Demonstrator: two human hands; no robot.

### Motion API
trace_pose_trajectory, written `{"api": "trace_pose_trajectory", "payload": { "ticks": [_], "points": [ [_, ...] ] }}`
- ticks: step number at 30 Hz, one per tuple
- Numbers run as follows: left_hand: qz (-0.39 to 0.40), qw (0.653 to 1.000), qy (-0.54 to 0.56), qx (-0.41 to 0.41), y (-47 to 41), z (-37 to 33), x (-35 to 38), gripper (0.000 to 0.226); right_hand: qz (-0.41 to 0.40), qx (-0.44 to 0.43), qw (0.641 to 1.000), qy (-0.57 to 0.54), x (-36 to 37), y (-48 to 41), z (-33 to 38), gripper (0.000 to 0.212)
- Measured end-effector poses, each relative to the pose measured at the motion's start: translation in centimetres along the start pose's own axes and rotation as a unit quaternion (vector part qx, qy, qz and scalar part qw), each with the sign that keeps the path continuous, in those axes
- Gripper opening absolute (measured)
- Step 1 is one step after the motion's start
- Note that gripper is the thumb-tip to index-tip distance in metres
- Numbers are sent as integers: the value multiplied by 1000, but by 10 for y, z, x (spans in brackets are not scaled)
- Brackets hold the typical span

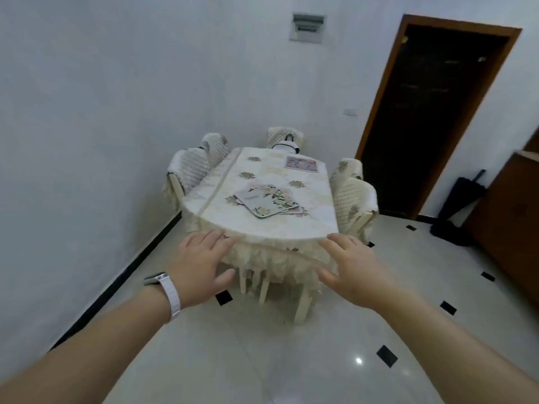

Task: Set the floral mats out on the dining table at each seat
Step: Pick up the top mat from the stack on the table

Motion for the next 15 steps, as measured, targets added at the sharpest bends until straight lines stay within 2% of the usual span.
{"api": "trace_pose_trajectory", "payload": {
  "ticks": [8,15],
  "points": [
    [-5,999,28,-32,-31,95,22,61,-5,27,999,-22,4,-95,43,63],
    [39,996,46,-68,-49,154,68,70,6,17,1000,-21,36,-177,59,62]
  ]
}}
Point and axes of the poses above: each hand's wrist, its own y-axis away from the middle knuckle, its own x-axis out of the palm, z = x × y, the point moved 3 cm from there along -y, towards the middle knuckle, and after that the axes turned 15 degrees about x, right-handed, at the moved point
